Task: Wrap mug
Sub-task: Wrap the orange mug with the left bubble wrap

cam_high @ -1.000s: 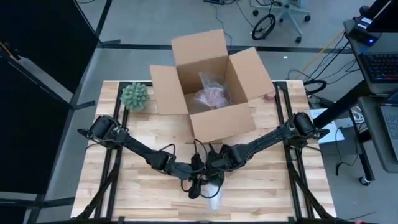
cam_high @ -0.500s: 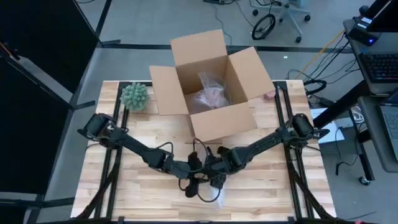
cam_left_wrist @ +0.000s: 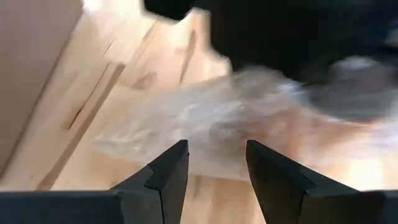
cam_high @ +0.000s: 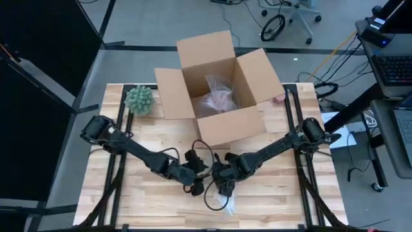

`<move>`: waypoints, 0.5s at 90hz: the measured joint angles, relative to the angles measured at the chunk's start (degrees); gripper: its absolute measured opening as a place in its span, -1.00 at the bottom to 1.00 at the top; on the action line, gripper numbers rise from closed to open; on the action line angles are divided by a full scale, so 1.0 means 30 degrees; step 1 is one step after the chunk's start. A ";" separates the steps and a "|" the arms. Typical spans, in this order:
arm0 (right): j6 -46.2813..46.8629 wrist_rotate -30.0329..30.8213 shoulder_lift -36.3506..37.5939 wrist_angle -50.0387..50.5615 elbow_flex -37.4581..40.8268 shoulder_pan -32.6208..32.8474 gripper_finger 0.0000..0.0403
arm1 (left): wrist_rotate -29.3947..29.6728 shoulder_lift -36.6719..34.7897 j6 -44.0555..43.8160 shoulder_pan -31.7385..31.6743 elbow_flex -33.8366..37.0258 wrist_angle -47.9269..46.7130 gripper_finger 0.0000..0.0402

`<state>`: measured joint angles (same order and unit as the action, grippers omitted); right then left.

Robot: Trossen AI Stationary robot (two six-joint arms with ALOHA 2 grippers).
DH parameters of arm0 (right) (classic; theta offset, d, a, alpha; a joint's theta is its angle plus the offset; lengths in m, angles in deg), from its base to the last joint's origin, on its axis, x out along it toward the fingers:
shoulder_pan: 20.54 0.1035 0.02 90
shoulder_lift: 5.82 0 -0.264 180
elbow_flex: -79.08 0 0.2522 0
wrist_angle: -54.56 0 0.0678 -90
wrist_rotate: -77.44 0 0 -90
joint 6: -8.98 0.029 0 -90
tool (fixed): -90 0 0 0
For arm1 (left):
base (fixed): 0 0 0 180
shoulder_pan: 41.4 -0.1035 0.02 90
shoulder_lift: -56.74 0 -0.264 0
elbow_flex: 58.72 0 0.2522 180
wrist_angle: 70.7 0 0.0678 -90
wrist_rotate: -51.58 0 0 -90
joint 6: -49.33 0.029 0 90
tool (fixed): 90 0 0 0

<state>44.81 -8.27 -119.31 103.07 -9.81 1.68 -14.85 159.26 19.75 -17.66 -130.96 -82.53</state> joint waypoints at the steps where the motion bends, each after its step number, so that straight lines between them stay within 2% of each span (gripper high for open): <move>1: 0.0009 0.0013 -0.0003 -0.0013 0.0003 0.0000 -0.81 | -0.0121 0.0068 0.0000 -0.0005 0.0000 0.0164 -0.25; 16: 0.0292 -0.0193 -0.0051 -0.0135 0.0058 0.0044 -0.49 | -0.1519 0.0793 0.0146 -0.0061 0.0000 0.2304 -0.25; 32: 0.0232 -0.0989 0.0533 -0.0205 0.0085 -0.0178 -0.07 | -0.1752 0.0828 0.0492 -0.0035 -0.0007 0.2558 -0.25; 45: 0.0293 -0.1001 0.1753 0.0205 0.0197 -0.0284 0.16 | -0.1912 0.0839 0.0606 -0.0028 -0.0018 0.2679 -0.25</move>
<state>45.69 -11.28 -114.06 103.68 -9.22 0.83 -20.58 161.78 21.57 -17.74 -131.01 -74.50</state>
